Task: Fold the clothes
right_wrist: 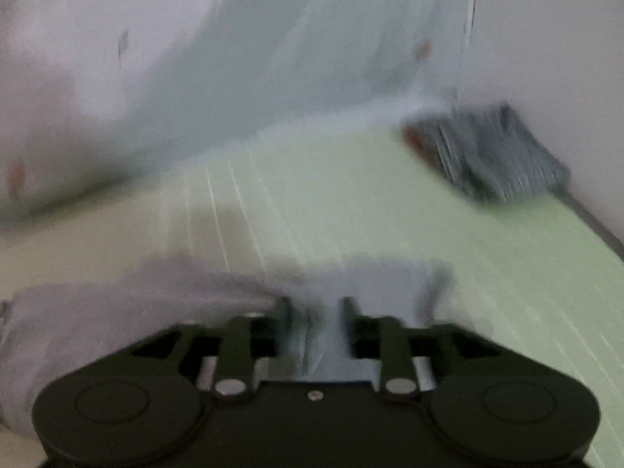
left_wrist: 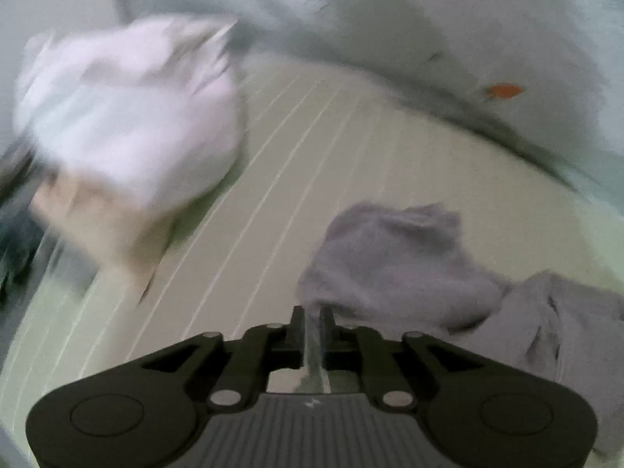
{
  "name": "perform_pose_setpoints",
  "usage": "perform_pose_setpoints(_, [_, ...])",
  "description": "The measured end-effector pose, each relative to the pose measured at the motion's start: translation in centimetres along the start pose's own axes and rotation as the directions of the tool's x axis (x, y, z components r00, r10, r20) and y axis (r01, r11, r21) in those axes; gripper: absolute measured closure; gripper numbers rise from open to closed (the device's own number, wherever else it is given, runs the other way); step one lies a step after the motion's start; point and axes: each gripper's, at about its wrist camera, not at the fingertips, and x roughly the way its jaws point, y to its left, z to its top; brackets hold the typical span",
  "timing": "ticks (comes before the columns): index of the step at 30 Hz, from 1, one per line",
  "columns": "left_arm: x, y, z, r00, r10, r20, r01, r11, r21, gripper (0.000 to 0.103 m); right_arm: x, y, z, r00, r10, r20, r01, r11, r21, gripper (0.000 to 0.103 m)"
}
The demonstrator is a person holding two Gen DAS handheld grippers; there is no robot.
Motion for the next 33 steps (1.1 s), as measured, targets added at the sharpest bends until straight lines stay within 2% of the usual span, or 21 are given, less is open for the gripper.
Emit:
perform_pose_setpoints(2, [-0.1, 1.4, -1.5, 0.999, -0.001, -0.037, -0.001, 0.999, -0.045, 0.075, -0.8, 0.7, -1.6, 1.000, -0.003, -0.016, 0.004, 1.000, 0.013, 0.051])
perform_pose_setpoints(4, [-0.1, 2.5, -2.4, 0.998, -0.010, -0.059, 0.005, 0.996, -0.084, 0.066, -1.5, 1.5, -2.2, 0.999, 0.030, -0.011, -0.029, 0.998, 0.062, 0.041])
perform_pose_setpoints(6, [-0.1, 2.1, -2.5, 0.998, -0.023, -0.060, 0.018, 0.996, -0.090, 0.054, -1.6, 3.1, -1.8, 0.997, 0.082, -0.005, -0.081, 0.993, 0.081, 0.031])
perform_pose_setpoints(7, [0.0, 1.8, -2.2, 0.998, -0.034, -0.054, 0.029, 0.996, -0.082, 0.053, -1.6, 4.4, -1.5, 0.994, 0.114, -0.001, -0.113, 0.991, 0.071, 0.030])
perform_pose_setpoints(8, [0.1, 1.4, -2.0, 0.998, -0.045, -0.049, 0.041, 0.997, -0.073, 0.046, -1.6, 5.7, -1.2, 0.989, 0.146, 0.003, -0.146, 0.987, 0.059, 0.028])
perform_pose_setpoints(9, [0.5, 1.1, -1.8, 0.997, -0.051, -0.054, 0.047, 0.996, -0.073, 0.034, -1.6, 7.1, -0.9, 0.984, 0.179, 0.006, -0.179, 0.983, 0.047, 0.024])
perform_pose_setpoints(10, [0.9, 0.9, -1.7, 0.996, -0.058, -0.061, 0.053, 0.996, -0.073, 0.029, -1.4, 8.4, -0.7, 0.977, 0.213, 0.003, -0.213, 0.976, 0.035, 0.018])
perform_pose_setpoints(12, [1.7, 0.5, -1.4, 0.995, -0.071, -0.073, 0.065, 0.995, -0.074, 0.026, -0.7, 10.7, -0.5, 0.966, 0.259, -0.015, -0.259, 0.966, 0.011, 0.017])
perform_pose_setpoints(16, [3.3, -0.3, -0.9, 0.991, -0.096, -0.098, 0.089, 0.993, -0.077, 0.026, 1.4, 14.7, -0.6, 0.959, 0.271, -0.085, -0.275, 0.961, -0.036, 0.017])
perform_pose_setpoints(17, [3.7, -0.6, -0.7, 0.989, -0.102, -0.104, 0.094, 0.992, -0.078, 0.026, 1.8, 15.0, -0.8, 0.959, 0.265, -0.099, -0.271, 0.961, -0.055, 0.017])
perform_pose_setpoints(19, [4.5, -1.0, -0.4, 0.987, -0.115, -0.116, 0.106, 0.991, -0.079, 0.033, 2.3, 15.6, -1.2, 0.959, 0.253, -0.125, -0.265, 0.960, -0.092, 0.026])
perform_pose_setpoints(21, [5.4, -1.4, -0.2, 0.984, -0.127, -0.128, 0.118, 0.990, -0.081, 0.059, 2.9, 16.1, -1.5, 0.959, 0.240, -0.151, -0.260, 0.957, -0.130, 0.057])
perform_pose_setpoints(22, [5.4, -1.5, -0.2, 0.984, -0.119, -0.129, 0.110, 0.991, -0.078, 0.068, 2.7, 15.7, -1.5, 0.958, 0.245, -0.146, -0.264, 0.957, -0.123, 0.066])
perform_pose_setpoints(23, [5.5, -1.5, -0.2, 0.985, -0.113, -0.129, 0.103, 0.992, -0.079, 0.087, 2.4, 15.1, -1.5, 0.958, 0.252, -0.139, -0.268, 0.957, -0.113, 0.090])
perform_pose_setpoints(24, [5.3, -1.4, -0.4, 0.985, -0.116, -0.127, 0.106, 0.991, -0.087, 0.095, 2.1, 14.5, -1.5, 0.957, 0.258, -0.132, -0.273, 0.957, -0.103, 0.100])
perform_pose_setpoints(26, [4.8, -1.1, -0.5, 0.987, -0.116, -0.110, 0.106, 0.990, -0.094, 0.098, 1.2, 13.3, -1.5, 0.959, 0.264, -0.101, -0.272, 0.959, -0.080, 0.101])
perform_pose_setpoints(29, [3.3, -0.7, -0.6, 0.993, -0.104, -0.053, 0.099, 0.991, -0.086, 0.099, -1.9, 10.8, -1.4, 0.976, 0.216, 0.003, -0.215, 0.973, -0.080, 0.101])
perform_pose_setpoints(31, [2.2, -0.2, -0.4, 0.995, -0.100, -0.006, 0.099, 0.992, -0.079, 0.099, -4.0, 9.0, -1.4, 0.984, 0.164, 0.067, -0.158, 0.984, -0.080, 0.101])
perform_pose_setpoints(33, [1.3, 0.2, -0.2, 0.997, -0.066, 0.030, 0.068, 0.995, -0.072, 0.099, -5.6, 6.9, -1.5, 0.988, 0.095, 0.121, -0.086, 0.993, -0.080, 0.101])
